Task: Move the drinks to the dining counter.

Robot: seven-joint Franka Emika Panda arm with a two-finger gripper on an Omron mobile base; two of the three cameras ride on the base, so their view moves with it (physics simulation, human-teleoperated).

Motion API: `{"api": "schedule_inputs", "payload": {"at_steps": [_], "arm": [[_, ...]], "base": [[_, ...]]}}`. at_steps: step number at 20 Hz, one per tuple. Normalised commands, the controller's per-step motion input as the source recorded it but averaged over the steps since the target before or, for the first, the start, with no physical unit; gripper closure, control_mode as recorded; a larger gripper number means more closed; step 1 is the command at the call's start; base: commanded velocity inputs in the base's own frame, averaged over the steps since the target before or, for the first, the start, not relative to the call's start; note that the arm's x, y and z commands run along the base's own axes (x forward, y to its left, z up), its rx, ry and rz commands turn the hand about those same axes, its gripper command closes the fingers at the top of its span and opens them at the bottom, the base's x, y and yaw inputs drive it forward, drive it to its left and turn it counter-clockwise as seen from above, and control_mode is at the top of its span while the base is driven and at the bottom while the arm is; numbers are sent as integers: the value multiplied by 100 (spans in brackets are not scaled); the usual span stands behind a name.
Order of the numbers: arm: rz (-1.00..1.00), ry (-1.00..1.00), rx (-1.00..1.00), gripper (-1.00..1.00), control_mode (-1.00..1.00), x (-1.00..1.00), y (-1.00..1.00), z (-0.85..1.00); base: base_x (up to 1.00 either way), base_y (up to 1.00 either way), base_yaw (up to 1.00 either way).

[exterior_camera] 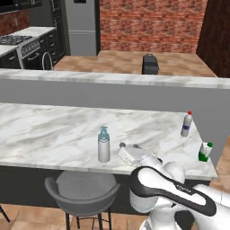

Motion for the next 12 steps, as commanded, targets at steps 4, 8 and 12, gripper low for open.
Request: {"api": "schedule_inputs", "payload": {"at_steps": [4,8,12], "arm": [[0,-13,2,-100,-100,-64,18,100],[0,-13,1,-100,-100,-63,16,100],[0,-13,0,-100,-100,-64,9,100]], "base": [[0,0,0],[0,0,0],[0,0,0]]}}
